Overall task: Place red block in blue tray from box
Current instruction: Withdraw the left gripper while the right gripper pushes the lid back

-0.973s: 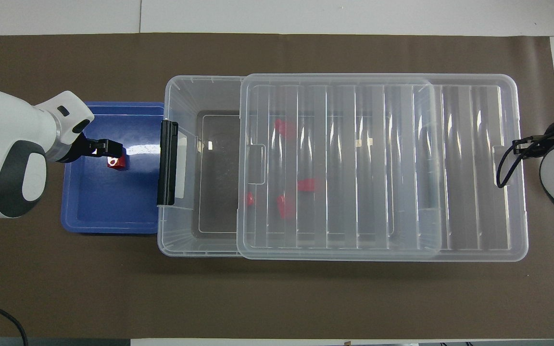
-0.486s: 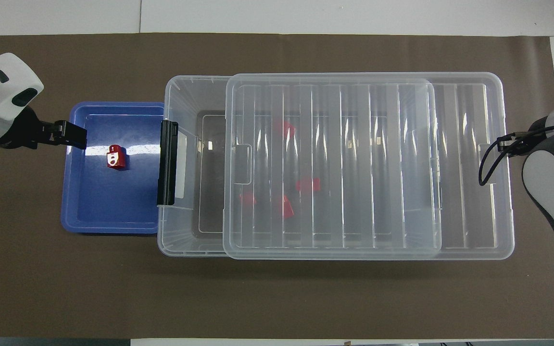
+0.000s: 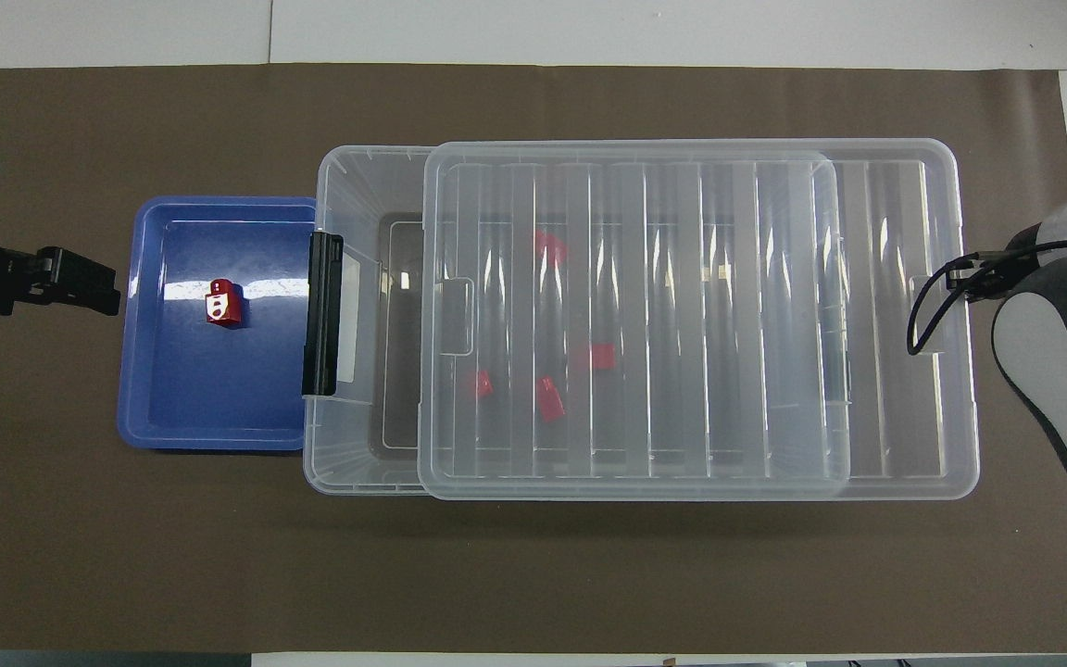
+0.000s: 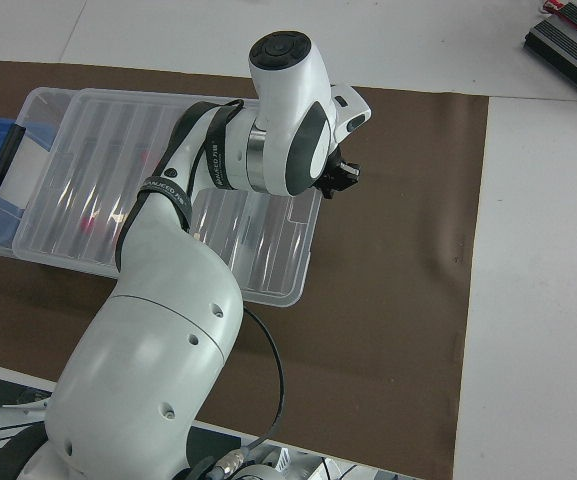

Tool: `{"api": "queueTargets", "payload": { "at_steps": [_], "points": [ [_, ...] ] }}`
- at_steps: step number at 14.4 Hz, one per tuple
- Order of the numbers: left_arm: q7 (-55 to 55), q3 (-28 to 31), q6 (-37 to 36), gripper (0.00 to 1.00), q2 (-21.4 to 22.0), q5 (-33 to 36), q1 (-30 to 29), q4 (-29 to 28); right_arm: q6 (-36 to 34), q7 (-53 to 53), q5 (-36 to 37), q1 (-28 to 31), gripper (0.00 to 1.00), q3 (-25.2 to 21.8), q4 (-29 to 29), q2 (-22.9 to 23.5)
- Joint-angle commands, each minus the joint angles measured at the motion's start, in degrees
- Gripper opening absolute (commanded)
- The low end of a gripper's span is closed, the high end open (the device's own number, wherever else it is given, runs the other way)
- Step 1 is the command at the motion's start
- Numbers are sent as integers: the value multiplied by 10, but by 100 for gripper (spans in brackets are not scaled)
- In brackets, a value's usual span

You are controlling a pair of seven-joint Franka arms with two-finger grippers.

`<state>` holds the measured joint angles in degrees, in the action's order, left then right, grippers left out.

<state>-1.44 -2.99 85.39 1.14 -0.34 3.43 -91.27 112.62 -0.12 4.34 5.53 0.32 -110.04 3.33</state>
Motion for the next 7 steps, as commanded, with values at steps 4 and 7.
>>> {"api": "queueTargets", "payload": {
  "at_steps": [4,7],
  "points": [
    [24,0,5,100,28,-10,-23,-26,0,35,7,3,0,22,-17,-15],
    [31,1,3,100,27,-10,-24,-22,0,50,7,3,0,31,-17,-15]
  ]
}}
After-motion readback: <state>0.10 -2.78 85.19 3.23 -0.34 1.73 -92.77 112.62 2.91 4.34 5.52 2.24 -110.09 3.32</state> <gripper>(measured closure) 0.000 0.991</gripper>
